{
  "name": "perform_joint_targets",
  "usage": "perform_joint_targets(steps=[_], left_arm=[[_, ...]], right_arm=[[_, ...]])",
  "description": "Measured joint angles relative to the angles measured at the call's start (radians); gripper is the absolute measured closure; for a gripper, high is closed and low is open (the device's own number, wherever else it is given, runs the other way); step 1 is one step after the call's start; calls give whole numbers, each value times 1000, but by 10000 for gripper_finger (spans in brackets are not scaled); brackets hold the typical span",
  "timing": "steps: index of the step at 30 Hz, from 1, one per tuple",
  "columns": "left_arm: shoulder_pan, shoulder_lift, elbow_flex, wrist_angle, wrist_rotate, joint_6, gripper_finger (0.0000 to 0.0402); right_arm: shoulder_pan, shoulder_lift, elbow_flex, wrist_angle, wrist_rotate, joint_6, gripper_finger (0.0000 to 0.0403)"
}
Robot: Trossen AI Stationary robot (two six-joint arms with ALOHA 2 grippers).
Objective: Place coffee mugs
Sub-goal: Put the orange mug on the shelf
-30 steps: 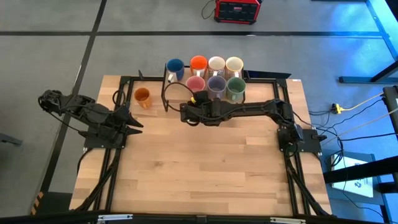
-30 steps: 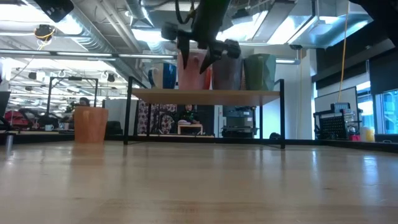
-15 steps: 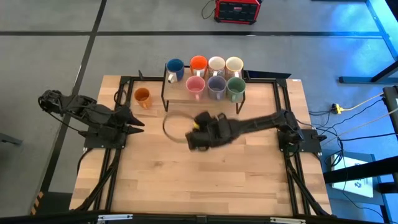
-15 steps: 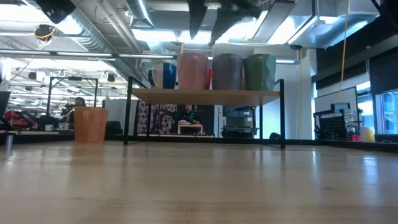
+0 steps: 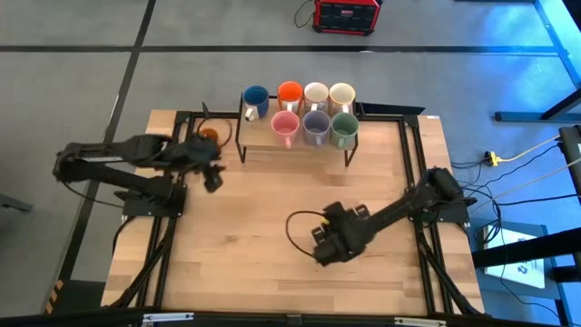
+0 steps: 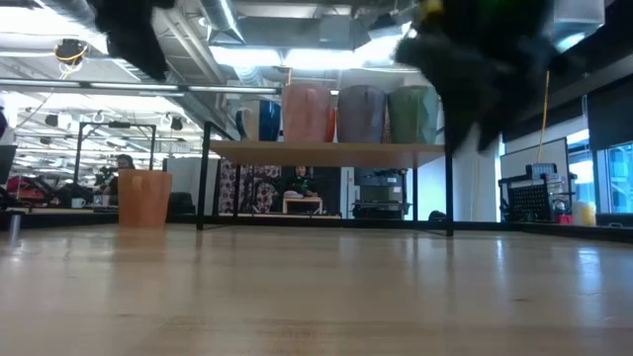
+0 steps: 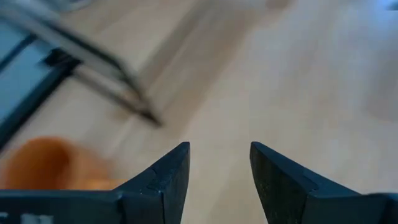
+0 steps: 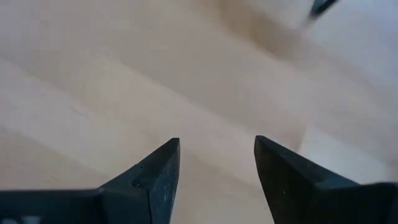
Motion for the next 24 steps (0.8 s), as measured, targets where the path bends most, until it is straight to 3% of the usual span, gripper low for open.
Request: perform_joint_targets(steps=[4, 9, 16, 24], left_arm=[[199, 90, 36, -63, 1, 69, 238], [421, 145, 27, -70, 118, 122, 240], [617, 221, 22, -63, 127, 179, 241], [741, 368, 21, -62, 177, 278, 241]], right_arm=[[44, -76, -214, 182, -23, 53, 210], [87, -132, -379, 350, -26, 56, 210], [107, -143, -453, 420, -4, 34, 210], [107, -144, -469, 461, 25, 0, 210]])
